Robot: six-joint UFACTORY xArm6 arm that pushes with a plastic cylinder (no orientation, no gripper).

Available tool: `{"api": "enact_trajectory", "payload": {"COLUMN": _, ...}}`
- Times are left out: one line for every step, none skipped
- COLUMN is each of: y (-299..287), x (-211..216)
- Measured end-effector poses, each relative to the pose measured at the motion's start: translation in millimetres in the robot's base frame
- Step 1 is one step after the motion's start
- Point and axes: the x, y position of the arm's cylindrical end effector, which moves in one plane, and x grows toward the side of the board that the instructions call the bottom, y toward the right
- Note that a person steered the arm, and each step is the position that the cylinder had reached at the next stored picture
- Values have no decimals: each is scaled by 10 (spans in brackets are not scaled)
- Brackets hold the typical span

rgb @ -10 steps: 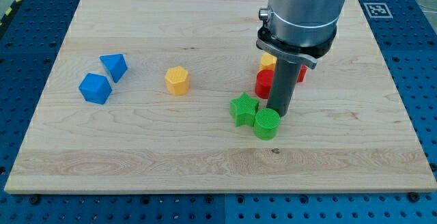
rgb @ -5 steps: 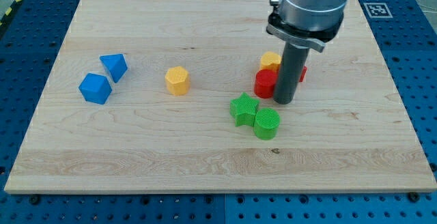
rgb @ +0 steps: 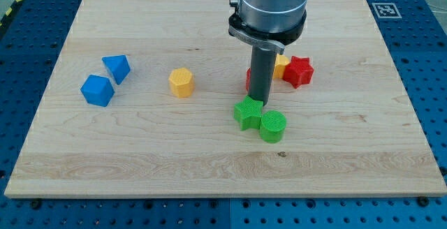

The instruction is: Separate the green blocks from red circle

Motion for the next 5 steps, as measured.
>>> {"api": "enact_trajectory", "payload": {"y": 5, "x": 76}}
{"api": "enact_trajectory", "payload": {"y": 6, "x": 209}}
{"api": "enact_trajectory", "payload": {"y": 6, "x": 232}}
{"api": "enact_trajectory", "payload": {"y": 80, "x": 217}}
{"api": "enact_trajectory", "payload": {"y": 310, "x": 124}}
